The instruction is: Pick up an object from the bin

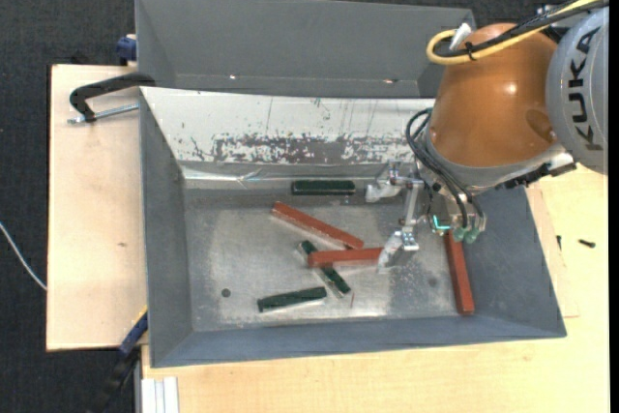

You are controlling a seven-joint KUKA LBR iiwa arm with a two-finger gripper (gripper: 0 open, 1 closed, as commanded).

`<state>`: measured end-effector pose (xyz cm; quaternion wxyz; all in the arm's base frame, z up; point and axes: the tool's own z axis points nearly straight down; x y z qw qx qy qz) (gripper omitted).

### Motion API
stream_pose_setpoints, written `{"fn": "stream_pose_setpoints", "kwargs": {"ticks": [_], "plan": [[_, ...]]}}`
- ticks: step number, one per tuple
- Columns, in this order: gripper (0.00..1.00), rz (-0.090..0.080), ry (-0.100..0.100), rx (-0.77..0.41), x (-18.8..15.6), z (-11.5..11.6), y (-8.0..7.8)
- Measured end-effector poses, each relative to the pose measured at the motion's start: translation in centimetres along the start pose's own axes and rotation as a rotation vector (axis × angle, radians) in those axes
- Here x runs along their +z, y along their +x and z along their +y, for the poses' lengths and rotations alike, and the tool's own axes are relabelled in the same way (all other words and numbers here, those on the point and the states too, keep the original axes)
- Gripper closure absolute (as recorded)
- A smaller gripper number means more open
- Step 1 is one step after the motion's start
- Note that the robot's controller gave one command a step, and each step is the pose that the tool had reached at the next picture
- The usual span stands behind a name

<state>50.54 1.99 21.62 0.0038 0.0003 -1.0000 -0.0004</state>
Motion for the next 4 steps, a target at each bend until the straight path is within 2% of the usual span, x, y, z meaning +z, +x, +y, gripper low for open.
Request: {"fn": "stream_pose_setpoints", "kwargs": {"ticks": [1,2,3,4], "plan": [[0.00,-0.009,0.000,0.001,-0.4,0.0,-0.2],[0.00,-0.015,-0.001,0.066,3.7,0.7,-0.4],[1.00,0.006,-0.002,0.082,13.0,2.2,-0.9],[1.00,0.006,-0.002,0.082,13.0,2.2,-0.9]]}}
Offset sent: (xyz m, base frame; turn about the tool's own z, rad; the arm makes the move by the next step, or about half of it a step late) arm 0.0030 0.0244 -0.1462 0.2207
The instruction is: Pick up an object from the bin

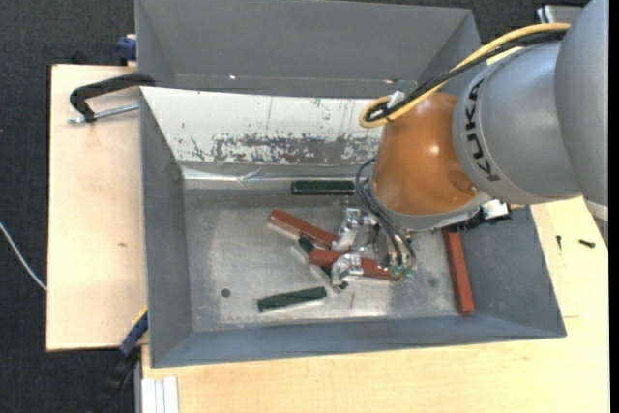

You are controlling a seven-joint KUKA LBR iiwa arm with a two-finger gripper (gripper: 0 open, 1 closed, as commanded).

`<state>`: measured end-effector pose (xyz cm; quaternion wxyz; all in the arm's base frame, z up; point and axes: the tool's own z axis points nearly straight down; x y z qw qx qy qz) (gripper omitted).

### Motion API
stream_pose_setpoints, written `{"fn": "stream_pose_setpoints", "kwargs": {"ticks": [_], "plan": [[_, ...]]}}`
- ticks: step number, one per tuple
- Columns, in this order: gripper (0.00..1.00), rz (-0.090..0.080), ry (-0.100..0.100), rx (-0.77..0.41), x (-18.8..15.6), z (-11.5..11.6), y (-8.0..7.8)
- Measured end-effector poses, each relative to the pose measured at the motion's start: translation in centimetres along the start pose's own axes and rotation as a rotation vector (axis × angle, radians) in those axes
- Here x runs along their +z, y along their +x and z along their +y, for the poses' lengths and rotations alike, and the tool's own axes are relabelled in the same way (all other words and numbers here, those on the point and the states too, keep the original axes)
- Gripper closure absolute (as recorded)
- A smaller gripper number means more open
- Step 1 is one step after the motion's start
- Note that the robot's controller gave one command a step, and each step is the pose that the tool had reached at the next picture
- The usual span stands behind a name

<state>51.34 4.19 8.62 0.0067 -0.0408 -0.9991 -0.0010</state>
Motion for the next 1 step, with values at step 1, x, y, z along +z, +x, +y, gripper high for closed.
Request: {"fn": "stream_pose_setpoints", "kwargs": {"ticks": [1], "plan": [[1.00,-0.018,0.000,0.006,-12.70,0.23,-0.30]]}}
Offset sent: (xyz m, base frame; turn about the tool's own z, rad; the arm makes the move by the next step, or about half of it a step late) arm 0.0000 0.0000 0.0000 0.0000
